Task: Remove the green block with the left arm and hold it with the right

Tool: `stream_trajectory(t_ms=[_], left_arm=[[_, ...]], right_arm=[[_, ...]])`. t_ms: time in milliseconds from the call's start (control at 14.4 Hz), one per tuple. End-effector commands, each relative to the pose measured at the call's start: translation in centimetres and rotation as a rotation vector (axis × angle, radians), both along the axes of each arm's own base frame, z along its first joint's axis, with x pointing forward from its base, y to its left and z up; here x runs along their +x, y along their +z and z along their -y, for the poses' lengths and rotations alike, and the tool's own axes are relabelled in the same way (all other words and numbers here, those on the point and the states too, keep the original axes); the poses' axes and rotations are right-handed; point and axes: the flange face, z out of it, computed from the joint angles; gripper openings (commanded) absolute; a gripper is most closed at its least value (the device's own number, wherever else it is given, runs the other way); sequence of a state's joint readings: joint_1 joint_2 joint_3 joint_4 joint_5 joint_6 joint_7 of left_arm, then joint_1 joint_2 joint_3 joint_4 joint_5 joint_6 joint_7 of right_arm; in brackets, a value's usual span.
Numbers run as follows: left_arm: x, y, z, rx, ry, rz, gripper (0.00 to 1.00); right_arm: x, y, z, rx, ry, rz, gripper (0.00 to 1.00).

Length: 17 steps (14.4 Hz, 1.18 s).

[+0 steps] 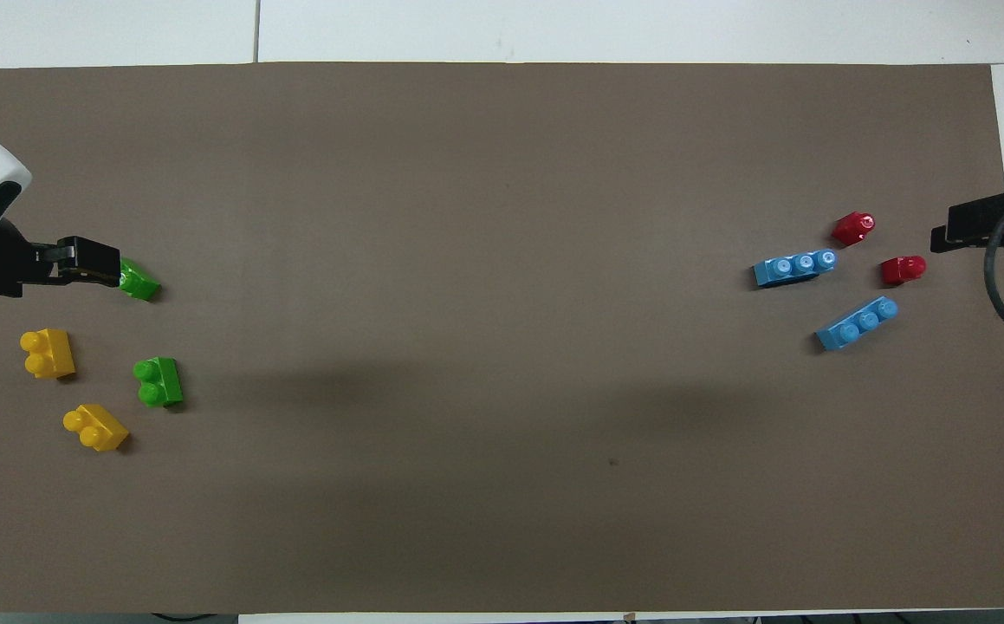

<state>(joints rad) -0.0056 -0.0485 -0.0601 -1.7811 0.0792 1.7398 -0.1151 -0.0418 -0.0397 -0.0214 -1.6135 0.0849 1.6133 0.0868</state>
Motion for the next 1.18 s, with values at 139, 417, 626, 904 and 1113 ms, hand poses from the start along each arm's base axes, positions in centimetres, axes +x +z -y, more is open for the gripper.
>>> stream_trajectory(t_ms=[139, 417, 626, 904, 1113], left_arm=[[-2.1, 1.5, 0.2, -0.083, -0.005, -0.035, 1.0], [-3.1, 2.8, 0.2, -0.127, 0.011, -0.036, 1.0], [-3.1, 3.1, 0.1, -0.127, 0.012, -0.03, 1.0], [-3.3, 3.4, 0.3, -0.127, 0.008, -0.027, 1.0], [-3.4, 3.4, 0.4, -0.127, 0.004, -0.028, 1.0]], right_arm=[[-0.4, -0.1, 0.8, -0.106, 0.149, 0.024, 1.0], [-0.5, -0.3, 1.3, -0.14, 0.186, 0.019, 1.0], [-0.6, -0.5, 1.4, -0.138, 0.159, 0.015, 1.0], [-0.5, -0.5, 1.6, -0.125, 0.149, 0.018, 1.0], [-0.6, -0.6, 1.5, -0.092, 0.119, 0.018, 1.0]])
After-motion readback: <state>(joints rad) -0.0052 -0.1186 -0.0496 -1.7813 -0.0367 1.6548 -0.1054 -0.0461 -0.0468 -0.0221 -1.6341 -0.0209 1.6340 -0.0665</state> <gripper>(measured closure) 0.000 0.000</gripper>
